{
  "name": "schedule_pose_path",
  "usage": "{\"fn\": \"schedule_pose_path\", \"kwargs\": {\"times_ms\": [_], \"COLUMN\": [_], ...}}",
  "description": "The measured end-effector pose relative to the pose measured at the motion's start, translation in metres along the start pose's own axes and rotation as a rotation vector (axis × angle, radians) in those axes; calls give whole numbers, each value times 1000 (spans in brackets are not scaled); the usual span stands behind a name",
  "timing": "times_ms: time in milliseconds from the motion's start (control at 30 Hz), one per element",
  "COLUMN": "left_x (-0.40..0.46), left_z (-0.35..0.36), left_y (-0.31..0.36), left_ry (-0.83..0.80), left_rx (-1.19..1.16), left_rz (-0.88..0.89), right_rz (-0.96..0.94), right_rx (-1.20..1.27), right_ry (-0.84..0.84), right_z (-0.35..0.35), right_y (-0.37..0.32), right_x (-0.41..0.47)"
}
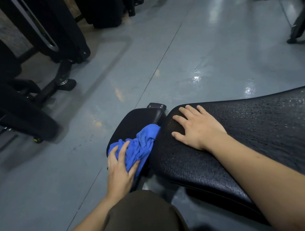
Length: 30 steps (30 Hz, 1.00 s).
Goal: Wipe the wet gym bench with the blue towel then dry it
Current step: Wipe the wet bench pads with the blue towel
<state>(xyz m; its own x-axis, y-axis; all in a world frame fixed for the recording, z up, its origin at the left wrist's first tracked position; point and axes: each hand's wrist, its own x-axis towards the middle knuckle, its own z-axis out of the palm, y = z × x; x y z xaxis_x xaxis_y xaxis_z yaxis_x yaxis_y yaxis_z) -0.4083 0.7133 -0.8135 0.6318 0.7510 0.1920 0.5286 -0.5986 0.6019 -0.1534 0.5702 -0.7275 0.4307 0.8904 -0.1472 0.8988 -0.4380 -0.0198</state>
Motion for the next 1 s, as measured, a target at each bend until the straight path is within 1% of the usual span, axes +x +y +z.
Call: {"fn": "schedule_pose_path", "kwargs": {"times_ms": [100,267,433,533,700,833,900,1000], "left_x": [11,40,88,125,166,191,192,170], "left_z": [0,-7,-2,10,33,50,52,45], "left_y": [2,22,31,37,49,65,69,63], "left_ry": [-40,-135,-297,-361,-375,-365,-350,-310], "left_rx": [56,65,-24,-46,-40,20,39,-23], "left_rz": [62,158,141,108,119,89,76,65], "right_rz": [-2,-10,-5,-3,-2,1,5,15], "right_rx": [-3,-3,-8,-8,-11,-11,-8,-2], "right_ry": [3,19,22,30,42,42,36,30], "right_z": [0,2,3,3,3,4,3,2], "right_y": [0,1,1,0,0,0,-1,-1], "right_x": [0,1,1,0,1,1,1,0]}}
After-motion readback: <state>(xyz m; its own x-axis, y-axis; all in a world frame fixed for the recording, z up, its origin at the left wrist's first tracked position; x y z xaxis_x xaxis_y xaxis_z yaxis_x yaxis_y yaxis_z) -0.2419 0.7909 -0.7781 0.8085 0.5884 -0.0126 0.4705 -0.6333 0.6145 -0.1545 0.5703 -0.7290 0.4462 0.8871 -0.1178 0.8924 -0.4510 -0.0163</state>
